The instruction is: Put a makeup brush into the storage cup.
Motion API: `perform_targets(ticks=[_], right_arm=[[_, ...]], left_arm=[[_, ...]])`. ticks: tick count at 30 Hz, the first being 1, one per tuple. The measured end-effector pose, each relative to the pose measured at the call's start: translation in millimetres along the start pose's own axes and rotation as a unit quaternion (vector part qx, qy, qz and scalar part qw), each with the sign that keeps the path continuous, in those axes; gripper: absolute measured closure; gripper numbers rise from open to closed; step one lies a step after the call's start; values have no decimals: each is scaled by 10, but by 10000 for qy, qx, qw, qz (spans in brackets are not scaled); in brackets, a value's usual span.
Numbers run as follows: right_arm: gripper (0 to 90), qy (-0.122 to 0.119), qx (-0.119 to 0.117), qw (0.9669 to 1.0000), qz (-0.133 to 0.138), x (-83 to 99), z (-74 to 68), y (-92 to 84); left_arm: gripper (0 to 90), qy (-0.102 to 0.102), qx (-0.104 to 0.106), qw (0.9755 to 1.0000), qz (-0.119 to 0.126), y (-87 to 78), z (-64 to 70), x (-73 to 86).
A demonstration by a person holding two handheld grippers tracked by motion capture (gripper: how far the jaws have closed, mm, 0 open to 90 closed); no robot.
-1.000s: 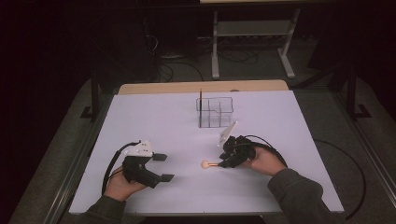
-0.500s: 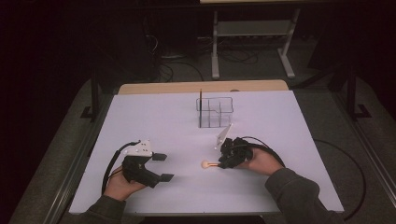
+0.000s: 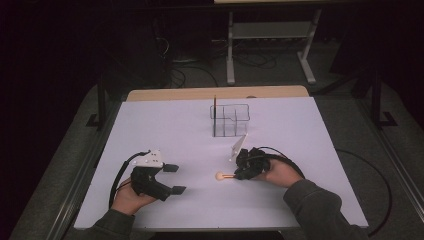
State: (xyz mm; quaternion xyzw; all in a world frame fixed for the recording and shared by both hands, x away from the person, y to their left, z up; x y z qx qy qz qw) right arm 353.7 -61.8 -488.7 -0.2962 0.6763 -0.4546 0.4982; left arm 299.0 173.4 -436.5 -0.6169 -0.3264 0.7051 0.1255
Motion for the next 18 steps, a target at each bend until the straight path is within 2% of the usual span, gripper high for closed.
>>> perform_targets(ticks=[3, 5, 18], right_arm=[[813, -82, 72, 9999, -22, -6, -5, 4], [818, -112, 96, 9999, -38, -7, -12, 6], [829, 23, -54, 10000, 11, 0, 13, 1]], left_arm=[[210, -60, 7, 10000, 8, -4, -16, 17], [210, -32, -10, 10000, 28, -10, -22, 11], [212, -47, -12, 10000, -17, 1, -34, 27]])
Point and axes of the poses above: each handheld gripper's, and its own axes: y roughly forward along the jaws, x roughly out of its underside, z roughly to its right, the point moved 7 cm from there along y, roughly forward along the jaws, and after that the axes turned 9 degrees about y, right-handed, at the moved point
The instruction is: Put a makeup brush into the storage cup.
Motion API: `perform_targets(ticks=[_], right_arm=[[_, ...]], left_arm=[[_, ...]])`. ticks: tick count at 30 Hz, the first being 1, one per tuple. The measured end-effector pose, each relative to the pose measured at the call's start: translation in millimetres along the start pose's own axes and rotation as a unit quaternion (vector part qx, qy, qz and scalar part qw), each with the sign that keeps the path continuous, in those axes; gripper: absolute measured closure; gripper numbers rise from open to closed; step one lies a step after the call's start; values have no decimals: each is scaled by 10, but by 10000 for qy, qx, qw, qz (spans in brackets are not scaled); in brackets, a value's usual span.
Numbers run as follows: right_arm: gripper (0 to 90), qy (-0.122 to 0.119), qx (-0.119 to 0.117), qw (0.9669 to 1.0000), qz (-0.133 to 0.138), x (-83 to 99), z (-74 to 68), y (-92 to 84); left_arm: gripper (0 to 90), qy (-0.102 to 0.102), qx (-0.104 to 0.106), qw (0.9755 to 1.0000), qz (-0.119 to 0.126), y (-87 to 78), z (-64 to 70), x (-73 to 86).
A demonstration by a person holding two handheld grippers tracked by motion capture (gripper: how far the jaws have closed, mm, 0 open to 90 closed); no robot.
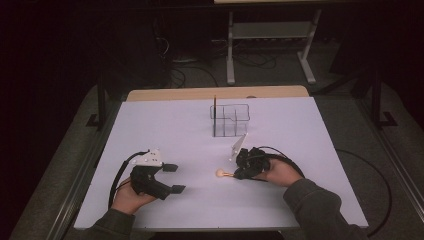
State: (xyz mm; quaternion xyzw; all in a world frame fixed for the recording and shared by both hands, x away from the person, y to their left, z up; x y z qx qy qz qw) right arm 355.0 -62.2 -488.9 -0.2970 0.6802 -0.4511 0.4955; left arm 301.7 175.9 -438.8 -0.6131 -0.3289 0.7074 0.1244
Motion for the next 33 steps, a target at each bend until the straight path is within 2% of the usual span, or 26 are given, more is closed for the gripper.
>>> perform_targets(ticks=[6, 11, 18, 33], right_arm=[[829, 53, -88, 9999, 10, 17, -11, -16], [829, 56, -141, 9997, 203, -9, -35, -91], [829, 92, -161, 9993, 338, -11, -53, -160], [829, 94, -239, 9973, 694, -42, -115, -322]], left_arm=[[212, 30, 24, 10000, 4, 15, 9, -16], [214, 18, 28, 10000, 51, 27, 23, -31], [215, 8, 73, 10000, 24, 59, 43, -42], [219, 117, 142, 9998, 54, 99, 75, -116]])
Point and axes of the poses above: each handheld gripper's, and its own axes: y roughly forward along the jaws, x roughly out of its underside, z roughly to its right, the point moved 7 cm from there along y, roughly forward along the jaws, and after that the axes turned 9 degrees about y, right-handed, at the moved point
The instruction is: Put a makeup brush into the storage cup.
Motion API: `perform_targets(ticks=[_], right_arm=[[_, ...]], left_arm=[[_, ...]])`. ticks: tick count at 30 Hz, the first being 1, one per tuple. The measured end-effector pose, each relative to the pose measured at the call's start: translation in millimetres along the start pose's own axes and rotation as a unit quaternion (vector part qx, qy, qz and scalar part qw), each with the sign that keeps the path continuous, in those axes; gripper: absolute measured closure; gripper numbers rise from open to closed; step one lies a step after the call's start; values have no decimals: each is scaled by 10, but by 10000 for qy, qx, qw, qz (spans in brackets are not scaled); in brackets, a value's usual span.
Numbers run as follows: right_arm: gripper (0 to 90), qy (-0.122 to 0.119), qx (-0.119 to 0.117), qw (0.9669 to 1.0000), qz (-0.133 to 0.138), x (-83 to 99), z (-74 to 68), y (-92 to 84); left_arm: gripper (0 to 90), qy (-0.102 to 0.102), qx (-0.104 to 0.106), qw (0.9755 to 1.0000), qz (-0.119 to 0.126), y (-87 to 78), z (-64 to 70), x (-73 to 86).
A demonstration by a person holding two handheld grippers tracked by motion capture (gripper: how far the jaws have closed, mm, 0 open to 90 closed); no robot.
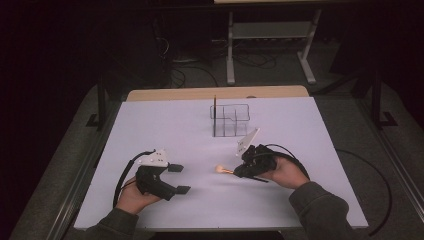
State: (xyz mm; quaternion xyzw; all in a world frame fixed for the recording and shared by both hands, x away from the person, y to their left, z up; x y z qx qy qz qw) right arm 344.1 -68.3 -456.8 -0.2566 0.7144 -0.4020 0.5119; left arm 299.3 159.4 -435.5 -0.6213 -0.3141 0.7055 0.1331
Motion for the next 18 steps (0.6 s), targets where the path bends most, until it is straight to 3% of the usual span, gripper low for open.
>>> perform_targets(ticks=[18], right_arm=[[829, -31, -35, 9992, 392, -37, -101, -210]], left_arm=[[234, 144, 148, 9998, -55, 90, 23, -203]])
Point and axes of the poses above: each handheld gripper's, and its own axes: y roughly forward along the jaws, x roughly out of its underside, z roughly to its right, the point moved 7 cm from there along y, roughly forward along the jaws, and after that the axes turned 9 degrees about y, right-handed, at the moved point
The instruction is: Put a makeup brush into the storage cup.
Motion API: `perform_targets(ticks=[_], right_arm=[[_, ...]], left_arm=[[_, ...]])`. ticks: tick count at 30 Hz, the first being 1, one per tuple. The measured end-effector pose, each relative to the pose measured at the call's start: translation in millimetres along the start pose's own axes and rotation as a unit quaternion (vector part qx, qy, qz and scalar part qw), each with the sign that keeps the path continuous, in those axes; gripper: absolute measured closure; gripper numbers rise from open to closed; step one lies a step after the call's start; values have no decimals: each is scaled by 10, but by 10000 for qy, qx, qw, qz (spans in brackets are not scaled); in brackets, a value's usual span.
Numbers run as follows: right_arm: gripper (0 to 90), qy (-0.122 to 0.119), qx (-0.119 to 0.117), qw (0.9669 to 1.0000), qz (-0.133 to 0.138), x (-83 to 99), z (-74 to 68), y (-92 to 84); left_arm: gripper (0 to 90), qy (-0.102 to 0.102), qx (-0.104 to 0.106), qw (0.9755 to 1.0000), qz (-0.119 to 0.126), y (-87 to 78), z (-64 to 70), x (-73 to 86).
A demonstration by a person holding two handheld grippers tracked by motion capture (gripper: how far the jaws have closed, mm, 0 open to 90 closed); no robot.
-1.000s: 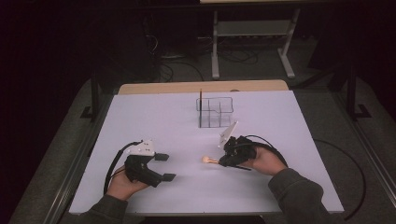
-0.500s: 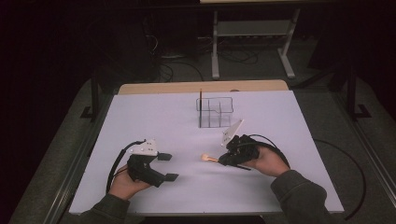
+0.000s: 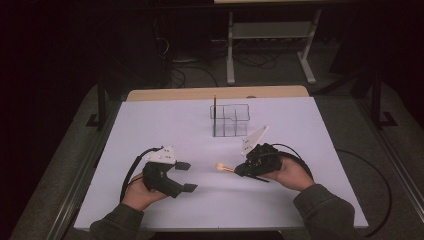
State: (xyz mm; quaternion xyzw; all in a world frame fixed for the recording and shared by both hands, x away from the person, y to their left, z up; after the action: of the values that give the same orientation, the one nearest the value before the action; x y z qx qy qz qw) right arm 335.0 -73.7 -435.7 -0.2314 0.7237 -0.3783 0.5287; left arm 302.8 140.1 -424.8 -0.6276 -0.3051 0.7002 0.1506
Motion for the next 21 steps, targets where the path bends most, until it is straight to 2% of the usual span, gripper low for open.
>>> perform_targets(ticks=[14, 16, 21], right_arm=[[829, -125, -84, 9997, 187, -33, -75, -82], [829, -125, -99, 9996, 216, -38, -85, -94], [829, -145, -134, 9994, 280, -52, -111, -115]], left_arm=[[244, 4, 99, 9999, -82, 80, -5, -154], [246, 76, 107, 9999, -93, 91, -13, -182], [256, 85, 151, 9998, -96, 116, -5, -235]])
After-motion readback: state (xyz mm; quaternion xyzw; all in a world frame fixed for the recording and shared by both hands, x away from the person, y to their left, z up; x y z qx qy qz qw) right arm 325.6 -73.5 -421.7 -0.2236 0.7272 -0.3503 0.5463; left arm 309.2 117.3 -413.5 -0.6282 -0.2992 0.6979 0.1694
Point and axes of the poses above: each handheld gripper's, and its own axes: y roughly forward along the jaws, x roughly out of its underside, z roughly to its right, the point moved 7 cm from there along y, roughly forward along the jaws, and after that the axes turned 9 degrees about y, right-handed, at the moved point
